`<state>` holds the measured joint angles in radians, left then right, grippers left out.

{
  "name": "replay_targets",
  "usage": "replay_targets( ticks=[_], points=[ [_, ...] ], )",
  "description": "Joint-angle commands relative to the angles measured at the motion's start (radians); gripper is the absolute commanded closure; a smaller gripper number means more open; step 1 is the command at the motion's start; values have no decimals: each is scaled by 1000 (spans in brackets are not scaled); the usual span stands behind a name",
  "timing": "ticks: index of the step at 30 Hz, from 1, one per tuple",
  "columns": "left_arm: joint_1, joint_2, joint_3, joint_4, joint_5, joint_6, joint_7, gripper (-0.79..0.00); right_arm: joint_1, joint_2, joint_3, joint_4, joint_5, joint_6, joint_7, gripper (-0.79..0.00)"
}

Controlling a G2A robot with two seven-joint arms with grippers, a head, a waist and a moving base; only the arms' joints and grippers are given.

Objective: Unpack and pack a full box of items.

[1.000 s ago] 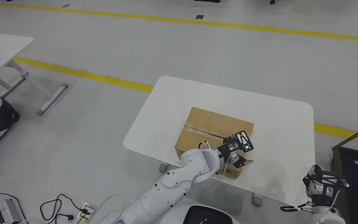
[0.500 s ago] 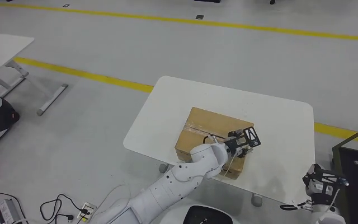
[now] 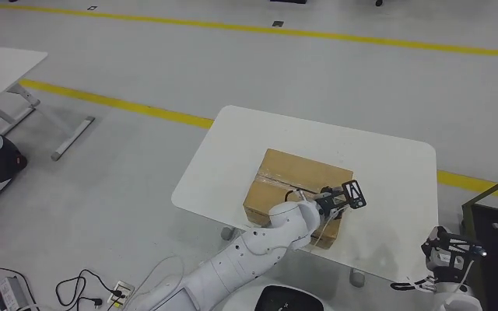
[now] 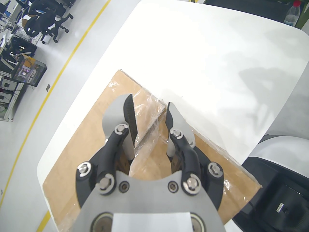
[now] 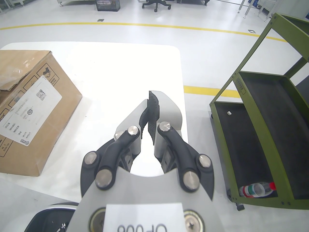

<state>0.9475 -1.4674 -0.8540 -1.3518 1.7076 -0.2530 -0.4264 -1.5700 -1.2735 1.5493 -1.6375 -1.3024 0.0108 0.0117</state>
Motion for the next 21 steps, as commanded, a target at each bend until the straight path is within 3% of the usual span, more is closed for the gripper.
replay_targets(
  ticks=[1, 5, 7, 13, 19, 21],
  points=[
    [0, -1, -1, 1, 1, -4, -5, -434, 1, 0, 0, 1, 0, 0, 0, 0],
    [-7, -3, -4, 10, 2, -4, -15, -394, 3, 0, 1, 3, 1, -2, 0, 0],
    [-12, -5, -5, 15, 6, -1, -19, -422, 4, 0, 2, 4, 0, -3, 1, 0],
    [-23, -10, -2, 36, 19, -5, -41, -345, 5, -1, 3, 5, 1, -2, 1, 0],
    [-24, -13, 0, 37, 32, -10, -56, -342, 6, -1, 4, 2, -1, -4, 1, 0],
    [-23, -13, 0, 36, 38, -11, -56, -302, 6, -1, 3, 1, -2, -3, 0, 0]
  ],
)
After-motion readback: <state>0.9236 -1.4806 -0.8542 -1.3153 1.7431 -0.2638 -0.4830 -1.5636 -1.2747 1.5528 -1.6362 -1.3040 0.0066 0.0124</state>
